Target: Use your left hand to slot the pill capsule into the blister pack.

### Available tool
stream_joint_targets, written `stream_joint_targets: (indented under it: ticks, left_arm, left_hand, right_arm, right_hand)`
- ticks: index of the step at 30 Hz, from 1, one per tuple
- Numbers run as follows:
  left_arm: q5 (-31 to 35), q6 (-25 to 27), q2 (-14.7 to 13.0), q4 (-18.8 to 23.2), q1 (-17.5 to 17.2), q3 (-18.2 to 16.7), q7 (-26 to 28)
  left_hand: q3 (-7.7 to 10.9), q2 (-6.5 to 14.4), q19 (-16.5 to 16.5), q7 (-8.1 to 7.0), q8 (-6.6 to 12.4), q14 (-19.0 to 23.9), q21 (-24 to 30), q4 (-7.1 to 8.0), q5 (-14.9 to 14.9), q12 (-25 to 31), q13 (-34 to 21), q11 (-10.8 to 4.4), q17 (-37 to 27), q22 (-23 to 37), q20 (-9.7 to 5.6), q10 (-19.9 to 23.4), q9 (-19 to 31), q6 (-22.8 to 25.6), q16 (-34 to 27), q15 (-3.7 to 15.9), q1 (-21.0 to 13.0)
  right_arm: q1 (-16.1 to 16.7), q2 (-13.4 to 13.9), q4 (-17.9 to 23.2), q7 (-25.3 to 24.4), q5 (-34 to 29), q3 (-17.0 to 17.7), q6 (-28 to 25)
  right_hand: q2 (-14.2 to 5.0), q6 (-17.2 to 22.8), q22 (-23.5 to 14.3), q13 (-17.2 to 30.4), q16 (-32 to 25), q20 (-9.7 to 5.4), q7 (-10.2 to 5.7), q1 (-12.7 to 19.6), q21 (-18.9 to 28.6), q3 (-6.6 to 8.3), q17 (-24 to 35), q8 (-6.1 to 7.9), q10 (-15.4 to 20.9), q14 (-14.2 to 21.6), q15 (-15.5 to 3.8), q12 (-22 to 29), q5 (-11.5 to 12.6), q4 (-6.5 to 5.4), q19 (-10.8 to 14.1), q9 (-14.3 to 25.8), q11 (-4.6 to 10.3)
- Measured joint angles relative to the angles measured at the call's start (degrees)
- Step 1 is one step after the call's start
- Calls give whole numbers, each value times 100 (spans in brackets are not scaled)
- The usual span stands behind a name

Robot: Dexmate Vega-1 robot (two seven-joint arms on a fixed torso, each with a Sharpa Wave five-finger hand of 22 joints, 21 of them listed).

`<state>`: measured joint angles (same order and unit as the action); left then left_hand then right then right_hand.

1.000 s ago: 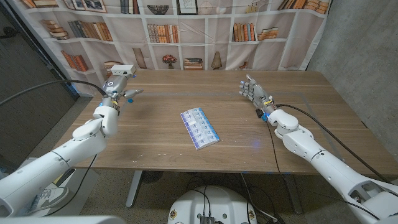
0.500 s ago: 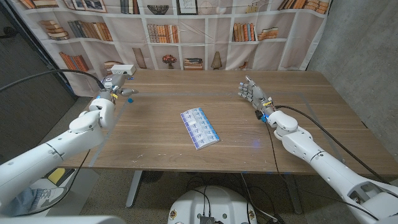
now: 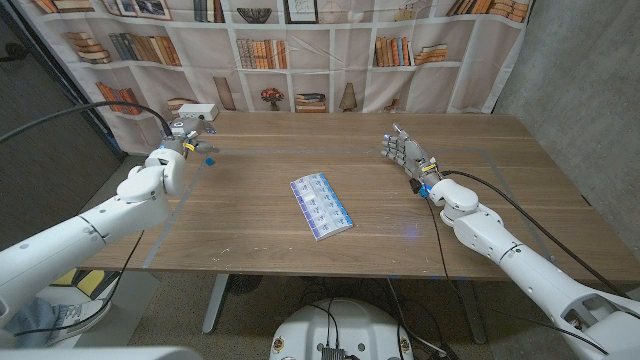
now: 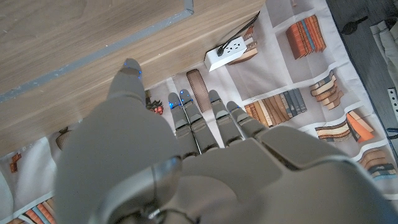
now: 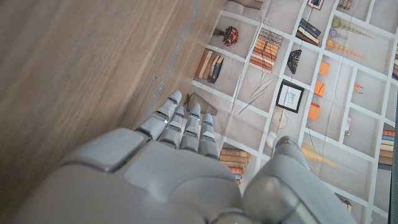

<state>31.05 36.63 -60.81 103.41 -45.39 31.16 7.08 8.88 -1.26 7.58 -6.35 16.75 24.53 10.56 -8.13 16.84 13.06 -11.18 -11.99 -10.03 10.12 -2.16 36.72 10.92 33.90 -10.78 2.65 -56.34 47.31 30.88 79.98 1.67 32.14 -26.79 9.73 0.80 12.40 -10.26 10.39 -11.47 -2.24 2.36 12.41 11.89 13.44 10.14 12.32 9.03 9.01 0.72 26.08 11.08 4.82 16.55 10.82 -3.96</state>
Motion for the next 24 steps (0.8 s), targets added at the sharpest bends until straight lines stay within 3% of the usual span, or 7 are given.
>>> stream_joint_targets:
  ticks: [7, 12, 24]
  left_arm:
    - [158, 140, -9, -72, 277, 202, -468]
    - [248, 228, -35, -132, 458, 312, -813]
    - [732, 416, -64, -306, 757, 615, -1274]
  left_hand:
    - [0, -53, -77, 0, 0, -61, 0, 0, 0, -8, 0, -19, 18, 0, 2, 40, 0, 0, 0, 0, -52]
    - [2, -37, -97, -1, -26, -74, 0, -2, 0, -72, -1, 60, 18, 0, 22, 24, 0, 0, 5, -12, -141]
    - [32, -37, -127, -93, -71, -92, 0, -33, 0, -88, -1, 73, 18, 1, -9, 71, 16, 29, 24, -31, -323]
  right_arm:
    - [-10, 7, -8, 64, 23, -14, -30]
    - [-31, 7, -51, 116, 44, -22, -38]
    - [-90, -45, -193, 213, 93, -43, -39]
  right_hand:
    - [0, 0, 0, 0, 0, 0, 0, 0, 0, 0, 15, 0, 61, 0, 0, -3, 0, 0, 0, 0, 0]
    - [0, 0, 0, 1, 0, 0, 0, 0, 0, 0, 14, 0, 61, 0, 0, -25, 0, 0, 0, 0, 0]
    - [0, -1, 0, 1, 0, 0, -1, 0, 0, 0, 14, 0, 61, 31, 31, -51, 0, 0, 0, -1, 0]
